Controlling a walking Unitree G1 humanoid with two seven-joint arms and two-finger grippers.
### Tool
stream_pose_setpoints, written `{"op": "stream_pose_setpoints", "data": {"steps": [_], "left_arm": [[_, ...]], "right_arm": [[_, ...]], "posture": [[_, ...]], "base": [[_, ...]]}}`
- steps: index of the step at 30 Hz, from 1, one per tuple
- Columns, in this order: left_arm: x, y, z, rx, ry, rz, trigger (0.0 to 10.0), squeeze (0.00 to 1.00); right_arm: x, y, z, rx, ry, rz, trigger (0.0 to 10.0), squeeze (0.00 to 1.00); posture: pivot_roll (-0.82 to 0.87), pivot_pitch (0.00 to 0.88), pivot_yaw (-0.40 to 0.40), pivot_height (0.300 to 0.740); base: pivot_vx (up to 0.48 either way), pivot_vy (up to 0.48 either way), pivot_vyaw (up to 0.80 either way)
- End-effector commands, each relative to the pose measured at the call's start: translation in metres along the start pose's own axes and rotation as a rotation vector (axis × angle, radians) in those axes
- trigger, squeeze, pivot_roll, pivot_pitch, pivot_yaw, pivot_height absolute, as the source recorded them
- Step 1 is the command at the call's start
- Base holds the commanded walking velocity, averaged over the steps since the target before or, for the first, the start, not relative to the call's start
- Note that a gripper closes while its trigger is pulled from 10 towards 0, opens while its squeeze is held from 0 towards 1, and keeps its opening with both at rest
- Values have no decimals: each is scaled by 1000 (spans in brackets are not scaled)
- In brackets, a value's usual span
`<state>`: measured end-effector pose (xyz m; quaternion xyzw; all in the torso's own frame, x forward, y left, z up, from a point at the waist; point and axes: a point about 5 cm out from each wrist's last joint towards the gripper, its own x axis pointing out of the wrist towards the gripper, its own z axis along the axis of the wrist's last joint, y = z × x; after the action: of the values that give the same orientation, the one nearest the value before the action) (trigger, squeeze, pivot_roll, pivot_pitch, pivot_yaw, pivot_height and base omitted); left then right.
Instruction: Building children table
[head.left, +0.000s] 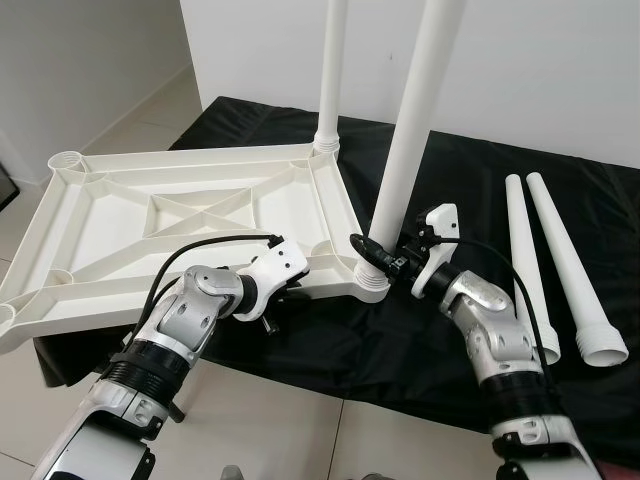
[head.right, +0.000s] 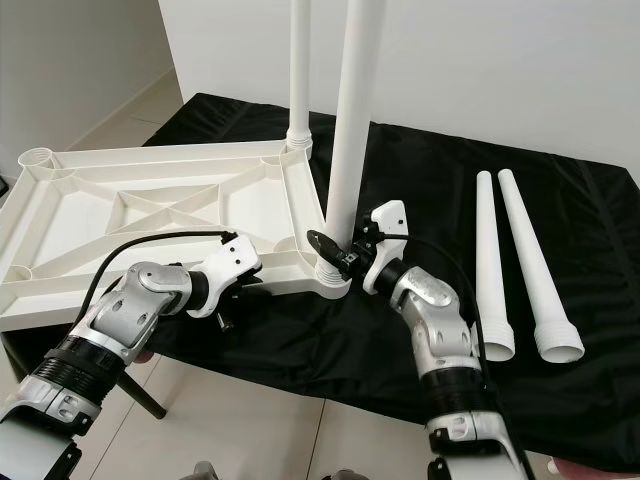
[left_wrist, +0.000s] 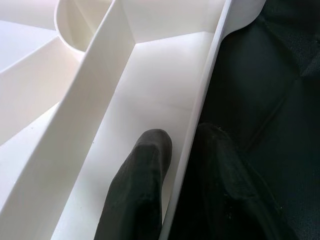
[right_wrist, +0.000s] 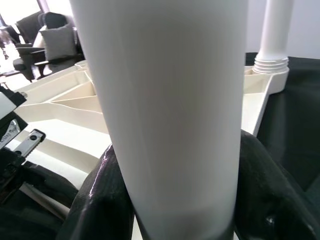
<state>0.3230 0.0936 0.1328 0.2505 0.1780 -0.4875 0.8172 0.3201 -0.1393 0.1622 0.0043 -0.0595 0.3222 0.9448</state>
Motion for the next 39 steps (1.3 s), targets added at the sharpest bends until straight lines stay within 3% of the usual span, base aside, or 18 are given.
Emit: {"op": "stream_pose_setpoints", "data": {"steps": [1,5,12,16,25,30,31,33,34,35,36,37,39], "left_arm": [[3,-5,-3,2,17,12,10000,0],[3,-5,-4,3,18,11,10000,0],[3,-7,-4,1,20,7,10000,0],[3,-7,-4,1,21,7,10000,0],[3,-7,-4,-2,23,8,10000,0],[2,-7,-3,-4,22,7,10000,0],[2,-6,-3,-3,24,8,10000,0],[2,-6,-3,-3,24,8,10000,0],[2,-6,-3,-3,24,9,10000,0],[2,-5,-3,-3,23,9,10000,0],[2,-5,-3,-3,23,9,10000,0],[2,-5,-3,-3,23,9,10000,0],[2,-5,-3,-2,22,10,10000,0]], "right_arm": [[6,13,6,31,-41,-54,0,0],[6,17,6,32,-48,-85,0,0],[6,35,4,60,-57,-250,0,0],[6,37,4,56,-54,-275,0,0],[11,60,3,19,-56,-409,0,0],[12,65,0,46,-36,-427,0,0],[12,64,1,55,-36,-435,2863,0],[12,64,1,55,-36,-435,2863,0],[11,63,1,51,-31,-436,5765,0],[11,64,1,54,-30,-428,10000,0],[11,64,1,54,-30,-428,10000,0],[11,64,0,48,-29,-423,10000,1000],[11,64,0,52,-34,-406,10000,1000]], "posture": [[-38,0,-20,740],[-39,0,-21,740],[-35,5,-19,740],[-35,5,-19,740],[-30,20,-16,740],[-31,23,-14,740],[-32,24,-14,740],[-32,24,-14,740],[-33,24,-13,740],[-33,24,-13,740],[-33,24,-13,740],[-35,24,-13,740],[-36,23,-12,740]], "base": [[0,0,0],[0,0,0],[0,0,0],[0,0,0],[0,0,0],[0,0,0],[0,0,0],[0,0,0],[0,0,0],[0,0,0],[0,0,0],[0,0,0],[0,0,0]]}}
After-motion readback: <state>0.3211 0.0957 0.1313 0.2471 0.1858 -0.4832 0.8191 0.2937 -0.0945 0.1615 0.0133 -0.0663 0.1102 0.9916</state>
